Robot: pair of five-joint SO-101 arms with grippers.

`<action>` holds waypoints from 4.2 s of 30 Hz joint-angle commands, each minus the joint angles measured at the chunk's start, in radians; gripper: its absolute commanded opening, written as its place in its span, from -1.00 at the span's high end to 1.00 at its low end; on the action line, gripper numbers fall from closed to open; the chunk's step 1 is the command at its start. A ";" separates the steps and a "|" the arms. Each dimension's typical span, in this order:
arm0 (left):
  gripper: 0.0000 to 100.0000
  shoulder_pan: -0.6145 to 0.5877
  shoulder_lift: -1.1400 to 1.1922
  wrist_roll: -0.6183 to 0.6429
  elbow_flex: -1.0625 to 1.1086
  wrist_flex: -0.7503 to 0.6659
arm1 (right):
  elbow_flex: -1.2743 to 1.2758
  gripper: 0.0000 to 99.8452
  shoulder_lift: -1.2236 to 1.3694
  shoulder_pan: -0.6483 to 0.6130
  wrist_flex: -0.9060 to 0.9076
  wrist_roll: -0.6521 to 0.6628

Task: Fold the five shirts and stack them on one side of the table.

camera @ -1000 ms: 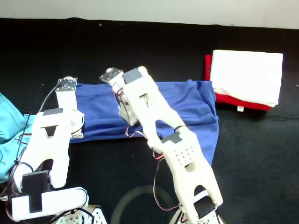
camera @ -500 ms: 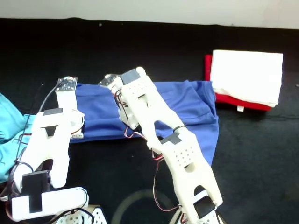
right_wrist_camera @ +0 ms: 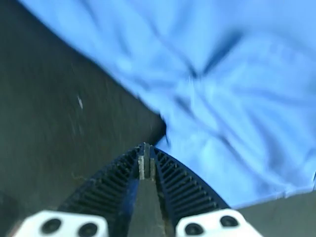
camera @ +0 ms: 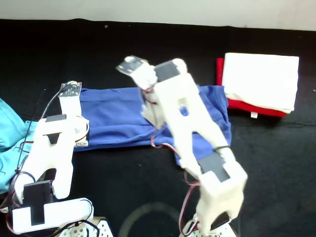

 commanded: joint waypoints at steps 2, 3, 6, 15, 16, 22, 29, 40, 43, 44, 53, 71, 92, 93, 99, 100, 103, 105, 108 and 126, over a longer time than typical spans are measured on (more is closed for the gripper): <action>0.98 0.013 -0.001 0.006 0.007 -0.015 | 0.334 0.99 -0.239 0.119 -0.084 0.083; 0.98 0.013 -0.001 0.006 0.007 -0.015 | 0.410 0.99 -0.274 0.142 -0.119 0.114; 0.98 0.013 -0.001 0.006 0.007 -0.015 | 0.611 0.97 -0.329 0.180 -0.209 0.209; 0.98 0.013 -0.001 0.006 0.007 -0.015 | 0.872 0.61 -0.332 0.182 -0.331 0.296; 0.98 0.013 -0.001 0.006 0.007 -0.015 | 0.891 0.61 -0.332 0.182 -0.348 0.310; 0.98 0.013 -0.001 0.006 0.007 -0.015 | 1.001 0.61 -0.331 0.182 -0.470 0.324; 0.98 0.013 -0.001 0.006 0.007 -0.015 | 1.086 0.61 -0.311 0.188 -0.633 0.324; 0.98 0.013 -0.001 0.006 0.007 -0.015 | 0.970 0.99 -0.239 0.262 -0.642 0.324; 0.98 0.013 -0.001 0.006 0.007 -0.015 | 0.858 0.99 -0.237 0.326 -0.591 0.325; 0.98 0.013 -0.001 0.006 0.007 -0.015 | 0.814 0.99 -0.237 0.341 -0.567 0.325; 0.98 0.013 -0.001 0.006 0.007 -0.015 | 0.420 0.99 -0.220 0.383 -0.490 0.325; 0.98 0.013 -0.001 0.006 0.007 -0.015 | -0.154 0.98 0.314 0.291 -0.501 0.319; 0.98 0.013 -0.001 0.006 0.007 -0.015 | -0.506 0.65 0.430 0.344 -0.337 -0.057; 0.98 0.013 -0.001 0.006 0.007 -0.015 | -0.532 0.65 0.430 0.341 -0.278 -0.057; 0.98 0.013 -0.001 0.006 0.007 -0.015 | -0.673 0.98 0.433 0.332 -0.081 -0.057; 0.98 0.013 -0.001 0.006 0.007 -0.015 | -0.691 0.96 0.435 0.340 -0.059 -0.057; 0.98 0.013 -0.001 0.006 0.007 -0.015 | -0.707 0.99 0.440 0.358 -0.036 -0.055; 0.98 0.013 -0.001 0.006 0.007 -0.015 | -0.674 0.99 0.449 0.381 -0.041 -0.055; 0.98 0.013 -0.001 0.006 0.007 -0.015 | -0.622 0.99 0.509 0.424 -0.097 -0.055; 0.98 0.013 -0.001 0.006 0.007 -0.015 | -1.207 0.99 0.717 0.378 0.024 -0.063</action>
